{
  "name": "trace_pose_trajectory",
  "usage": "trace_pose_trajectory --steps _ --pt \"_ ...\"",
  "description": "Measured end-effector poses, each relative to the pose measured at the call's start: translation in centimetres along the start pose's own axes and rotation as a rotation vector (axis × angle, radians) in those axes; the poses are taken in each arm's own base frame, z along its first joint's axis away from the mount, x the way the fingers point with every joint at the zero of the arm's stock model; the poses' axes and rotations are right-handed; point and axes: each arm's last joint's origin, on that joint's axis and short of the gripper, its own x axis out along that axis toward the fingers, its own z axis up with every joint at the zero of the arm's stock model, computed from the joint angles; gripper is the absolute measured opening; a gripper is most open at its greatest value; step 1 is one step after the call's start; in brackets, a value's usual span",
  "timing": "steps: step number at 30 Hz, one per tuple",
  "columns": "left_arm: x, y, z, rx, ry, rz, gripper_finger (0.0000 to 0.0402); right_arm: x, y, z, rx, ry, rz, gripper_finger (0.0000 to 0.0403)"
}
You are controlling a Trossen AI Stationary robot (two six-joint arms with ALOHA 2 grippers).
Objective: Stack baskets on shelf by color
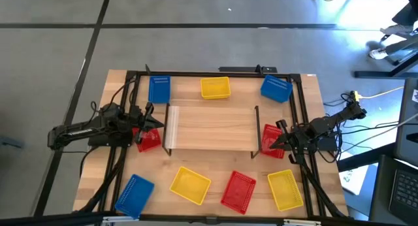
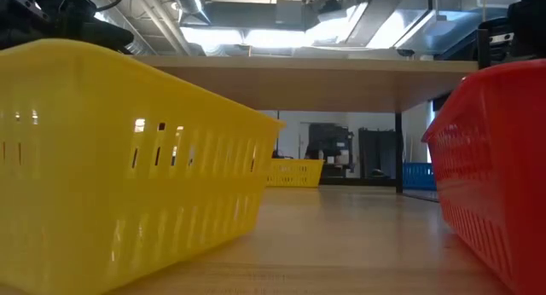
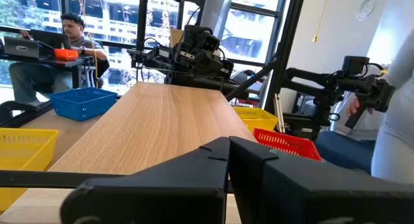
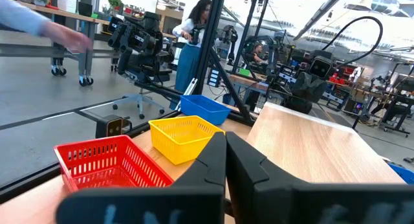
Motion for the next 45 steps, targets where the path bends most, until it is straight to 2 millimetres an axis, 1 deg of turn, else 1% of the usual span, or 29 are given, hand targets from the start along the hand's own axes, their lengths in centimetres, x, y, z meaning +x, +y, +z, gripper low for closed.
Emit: trace_pose_trajectory --steps 16,17,20,22,25,27,29,31,34,37,39,42,45 --pt "0.0 0.0 0.0 0.001 0.000 0.000 0.0000 0.0 0.0 0.0 0.053 -0.002 -0.003 0.0000" --pt "0.0 0.0 0.0 0.020 -0.001 0.005 0.0000 0.0 0.0 0.0 0.053 -0.001 -0.005 0.0000" --pt "0.0 0.2 0.2 0.069 -0.023 0.060 0.0000 0.0 0.0 0.0 0.052 -0.001 -0.007 0.0000" --pt "0.0 0.3 0.5 0.057 -0.041 0.134 0.0000 0.0 0.0 0.0 0.055 -0.002 -0.011 0.0000" --pt "-0.1 0.2 1.9 0.049 -0.088 0.196 0.0000 0.0 -0.2 0.2 0.082 -0.007 -0.070 0.0000" --pt "-0.1 0.0 2.8 0.046 -0.086 0.217 0.0000 0.0 -0.4 0.2 0.086 -0.004 -0.119 0.0000" --pt "-0.1 -0.2 4.2 0.038 -0.076 0.269 0.0000 0.0 -0.5 0.2 0.087 -0.004 -0.143 0.0000" --pt "-0.1 -0.2 5.4 0.020 -0.028 0.361 0.0000 0.0 -0.5 0.2 0.087 -0.001 -0.158 0.0000" --pt "0.3 0.1 6.5 -0.033 0.095 0.515 0.0000 0.0 -0.6 0.2 0.087 0.004 -0.180 0.0000" --pt "1.0 0.0 8.7 -0.070 0.153 0.585 0.0000 -0.1 -0.6 0.2 0.086 0.009 -0.200 0.0000" --pt "1.7 0.1 9.9 -0.093 0.217 0.637 0.0000 -0.1 -0.6 0.2 0.089 0.010 -0.204 0.0000" --pt "3.0 0.4 11.9 -0.165 0.296 0.747 0.0000 -0.1 -0.7 0.2 0.150 0.008 -0.204 0.0000" --pt "4.4 1.0 13.8 -0.211 0.395 0.861 0.0000 -0.3 -0.9 0.9 0.223 0.036 -0.223 0.0000"
